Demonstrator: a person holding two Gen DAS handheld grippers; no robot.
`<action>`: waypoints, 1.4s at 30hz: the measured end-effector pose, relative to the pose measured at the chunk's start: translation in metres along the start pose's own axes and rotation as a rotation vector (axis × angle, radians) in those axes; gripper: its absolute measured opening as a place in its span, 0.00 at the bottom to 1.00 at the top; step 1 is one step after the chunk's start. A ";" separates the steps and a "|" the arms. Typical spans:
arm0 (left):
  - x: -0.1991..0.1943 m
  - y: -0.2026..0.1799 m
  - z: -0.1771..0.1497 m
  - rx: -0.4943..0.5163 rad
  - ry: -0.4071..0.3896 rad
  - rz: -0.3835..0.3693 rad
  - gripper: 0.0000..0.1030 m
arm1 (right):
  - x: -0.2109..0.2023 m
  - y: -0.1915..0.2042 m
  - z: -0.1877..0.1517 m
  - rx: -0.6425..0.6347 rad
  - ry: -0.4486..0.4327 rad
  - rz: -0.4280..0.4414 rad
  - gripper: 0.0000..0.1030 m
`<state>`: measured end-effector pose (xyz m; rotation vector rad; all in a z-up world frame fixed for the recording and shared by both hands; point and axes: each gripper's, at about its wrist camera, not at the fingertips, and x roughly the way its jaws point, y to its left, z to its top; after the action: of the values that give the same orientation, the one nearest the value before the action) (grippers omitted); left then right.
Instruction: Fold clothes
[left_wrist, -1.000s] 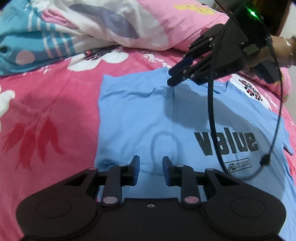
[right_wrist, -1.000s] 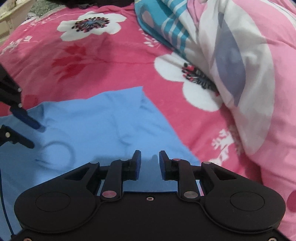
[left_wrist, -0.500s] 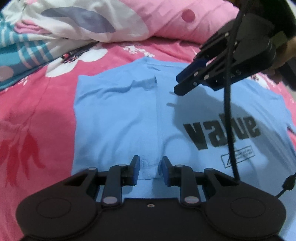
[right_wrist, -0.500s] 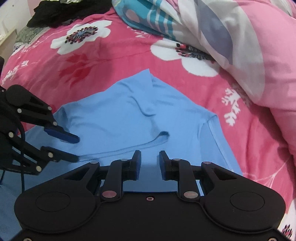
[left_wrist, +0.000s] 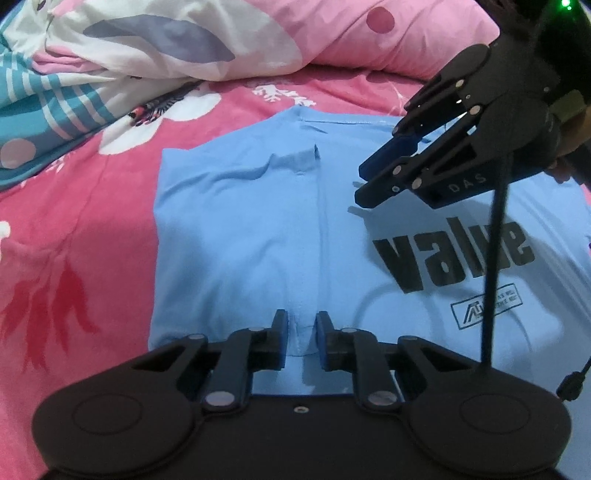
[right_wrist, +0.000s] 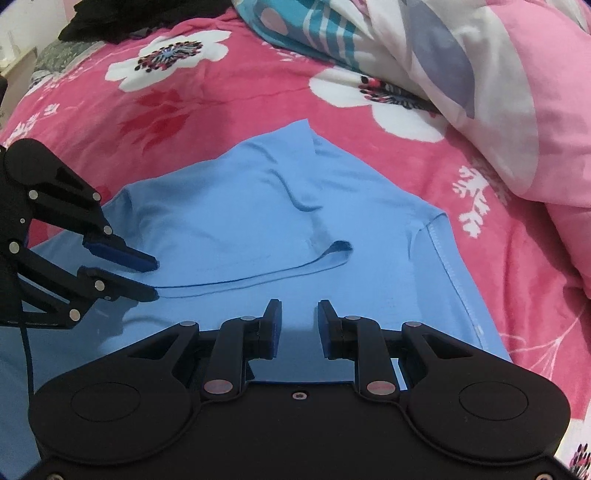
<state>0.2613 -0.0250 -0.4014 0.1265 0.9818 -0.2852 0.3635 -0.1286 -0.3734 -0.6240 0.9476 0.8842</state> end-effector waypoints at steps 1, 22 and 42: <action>0.000 0.000 0.000 -0.004 0.000 0.001 0.12 | 0.000 0.001 -0.001 -0.002 -0.003 0.001 0.19; -0.035 0.014 0.003 -0.209 -0.055 0.020 0.05 | 0.010 0.016 0.011 -0.107 -0.027 0.011 0.19; -0.026 0.016 -0.018 -0.231 -0.014 -0.030 0.05 | 0.022 -0.013 0.019 -0.017 -0.045 -0.003 0.19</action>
<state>0.2383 -0.0005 -0.3901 -0.1013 0.9961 -0.1983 0.3894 -0.1128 -0.3832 -0.6174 0.8990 0.9012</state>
